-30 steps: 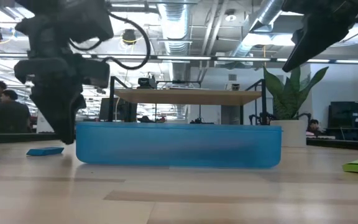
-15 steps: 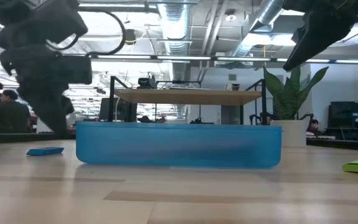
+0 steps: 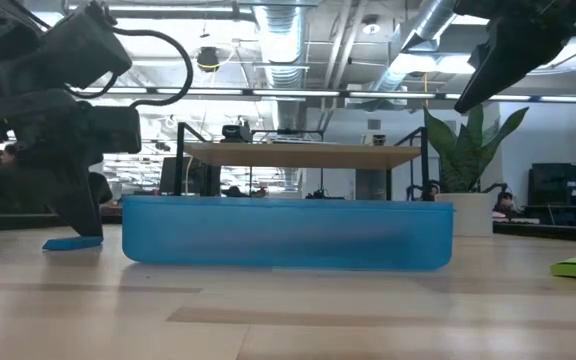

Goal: Pack school essentials
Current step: Put the blue eraser into the blue supply box

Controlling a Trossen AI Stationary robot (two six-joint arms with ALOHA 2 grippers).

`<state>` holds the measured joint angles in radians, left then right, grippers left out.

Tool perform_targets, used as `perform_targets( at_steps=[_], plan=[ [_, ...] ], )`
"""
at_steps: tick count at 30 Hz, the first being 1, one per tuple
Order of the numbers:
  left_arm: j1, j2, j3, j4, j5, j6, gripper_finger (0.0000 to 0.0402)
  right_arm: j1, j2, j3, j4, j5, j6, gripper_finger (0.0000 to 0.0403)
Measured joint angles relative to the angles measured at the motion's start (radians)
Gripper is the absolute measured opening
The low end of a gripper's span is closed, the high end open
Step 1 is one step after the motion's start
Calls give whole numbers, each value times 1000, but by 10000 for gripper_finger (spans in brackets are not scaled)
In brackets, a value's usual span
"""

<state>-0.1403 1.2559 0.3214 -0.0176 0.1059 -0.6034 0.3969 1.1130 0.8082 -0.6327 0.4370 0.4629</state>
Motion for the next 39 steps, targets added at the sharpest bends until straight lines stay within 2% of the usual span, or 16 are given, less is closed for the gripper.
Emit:
perform_targets(
  at_steps=[5,22,30,36,39],
  plan=[
    [-32,3,0,-1,-7,9,196,0,0,0,1,0,0,127],
    [-119,6,-2,-8,-76,73,126,0,0,0,1,2,0,127],
    [-126,7,-3,-8,-108,97,78,0,0,0,4,6,-1,127],
    [-126,5,-3,-8,-123,125,15,0,0,0,5,7,-4,127],
    [-125,5,-3,-8,-130,129,5,0,0,0,12,7,-20,127]
  ],
)
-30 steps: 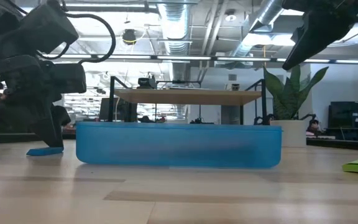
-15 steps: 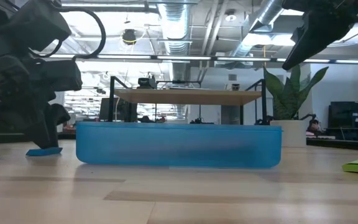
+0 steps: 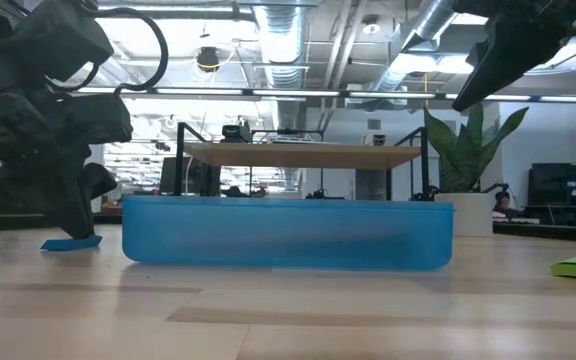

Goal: Pack school essentials
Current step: Put the blue eraser into the blue supply box

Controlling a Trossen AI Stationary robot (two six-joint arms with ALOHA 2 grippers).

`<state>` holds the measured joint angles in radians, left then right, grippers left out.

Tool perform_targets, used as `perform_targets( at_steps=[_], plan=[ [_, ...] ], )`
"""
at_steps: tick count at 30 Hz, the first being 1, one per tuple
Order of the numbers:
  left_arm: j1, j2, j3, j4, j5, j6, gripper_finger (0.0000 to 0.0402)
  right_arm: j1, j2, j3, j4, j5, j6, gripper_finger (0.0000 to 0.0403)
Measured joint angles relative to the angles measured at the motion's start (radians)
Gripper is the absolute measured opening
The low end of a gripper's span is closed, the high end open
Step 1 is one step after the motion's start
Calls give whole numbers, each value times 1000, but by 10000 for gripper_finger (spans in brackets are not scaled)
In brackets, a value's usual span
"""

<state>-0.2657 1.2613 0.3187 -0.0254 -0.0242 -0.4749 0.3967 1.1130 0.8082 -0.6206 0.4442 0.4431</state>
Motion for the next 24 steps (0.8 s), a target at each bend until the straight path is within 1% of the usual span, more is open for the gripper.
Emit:
perform_targets(
  at_steps=[4,9,16,24],
  plan=[
    [0,0,2,-2,-5,1,1,0,0,0,12,0,-8,127],
    [0,3,36,-40,-8,30,0,0,0,0,12,3,-10,127],
    [0,-1,147,-203,-34,67,1,0,0,0,12,3,-10,127],
    [0,-2,286,-316,-64,129,1,-11,0,0,16,3,-22,127]
  ],
)
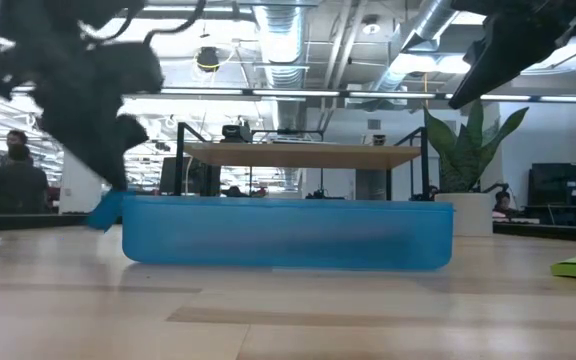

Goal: Pack school essentials
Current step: Put the blue eraser into the blue supply box, then put the green sticky note into the blue supply box

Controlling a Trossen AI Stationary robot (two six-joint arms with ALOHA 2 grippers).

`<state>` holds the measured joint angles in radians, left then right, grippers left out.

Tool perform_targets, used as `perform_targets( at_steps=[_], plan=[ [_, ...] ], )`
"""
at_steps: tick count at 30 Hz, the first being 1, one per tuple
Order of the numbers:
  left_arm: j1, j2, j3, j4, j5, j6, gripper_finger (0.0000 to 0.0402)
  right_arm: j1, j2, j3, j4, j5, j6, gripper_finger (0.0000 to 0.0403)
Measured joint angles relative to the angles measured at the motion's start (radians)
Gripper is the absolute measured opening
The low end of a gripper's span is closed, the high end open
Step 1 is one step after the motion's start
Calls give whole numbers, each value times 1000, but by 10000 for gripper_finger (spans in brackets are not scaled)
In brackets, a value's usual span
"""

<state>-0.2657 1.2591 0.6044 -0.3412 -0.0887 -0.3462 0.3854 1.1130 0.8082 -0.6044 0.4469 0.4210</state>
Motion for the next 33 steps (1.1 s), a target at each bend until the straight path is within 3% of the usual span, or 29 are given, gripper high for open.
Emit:
perform_targets(
  at_steps=[7,13,25,29,33],
  plan=[
    [0,-2,152,-67,-11,79,1,-16,0,0,0,0,-2,127],
    [0,23,192,116,48,170,0,-15,0,0,0,0,-3,127],
    [45,271,191,249,169,22,1,-15,0,0,-1,-1,-8,127],
    [87,313,191,252,236,-22,27,-11,0,0,-1,-4,-51,127],
    [104,313,191,255,231,-25,77,24,0,0,8,-26,-151,127]
  ],
)
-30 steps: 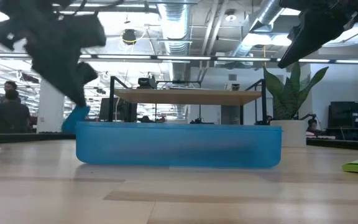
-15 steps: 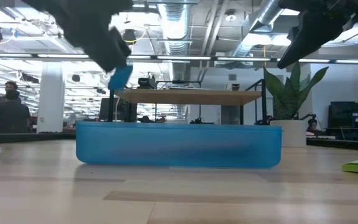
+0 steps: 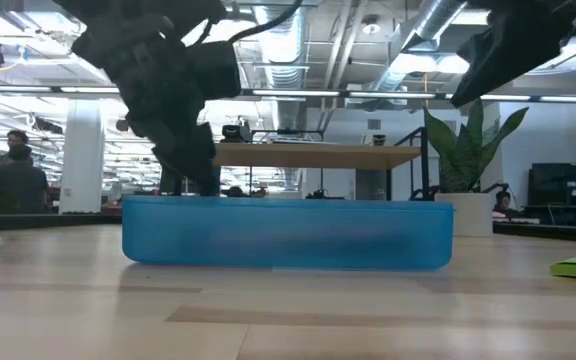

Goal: Pack school essentials
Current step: Put the green sticky note into the blue supply box

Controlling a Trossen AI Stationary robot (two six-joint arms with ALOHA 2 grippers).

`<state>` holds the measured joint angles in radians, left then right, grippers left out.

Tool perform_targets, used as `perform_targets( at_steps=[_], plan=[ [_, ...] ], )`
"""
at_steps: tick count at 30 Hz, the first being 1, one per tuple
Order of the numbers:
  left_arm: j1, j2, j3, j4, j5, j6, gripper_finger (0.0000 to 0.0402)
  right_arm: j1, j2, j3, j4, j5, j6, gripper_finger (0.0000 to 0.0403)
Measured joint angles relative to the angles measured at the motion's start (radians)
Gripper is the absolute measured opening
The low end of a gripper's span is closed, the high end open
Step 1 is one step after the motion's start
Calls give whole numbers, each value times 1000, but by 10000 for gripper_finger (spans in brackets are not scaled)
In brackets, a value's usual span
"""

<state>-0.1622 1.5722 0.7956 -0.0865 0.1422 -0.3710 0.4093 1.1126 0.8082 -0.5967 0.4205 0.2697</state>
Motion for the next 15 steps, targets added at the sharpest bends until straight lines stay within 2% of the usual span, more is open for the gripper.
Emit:
perform_targets(
  at_steps=[4,7,11,15],
  plan=[
    [1,-39,0,0,-48,17,126,62,0,0,3,-12,-71,127],
    [-10,-79,0,12,-95,39,147,127,3,0,3,-43,-138,127],
    [-44,-116,0,99,-182,92,152,230,38,0,3,-57,-188,127],
    [-71,-121,0,230,-237,124,147,310,111,0,11,-56,-164,129]
  ],
)
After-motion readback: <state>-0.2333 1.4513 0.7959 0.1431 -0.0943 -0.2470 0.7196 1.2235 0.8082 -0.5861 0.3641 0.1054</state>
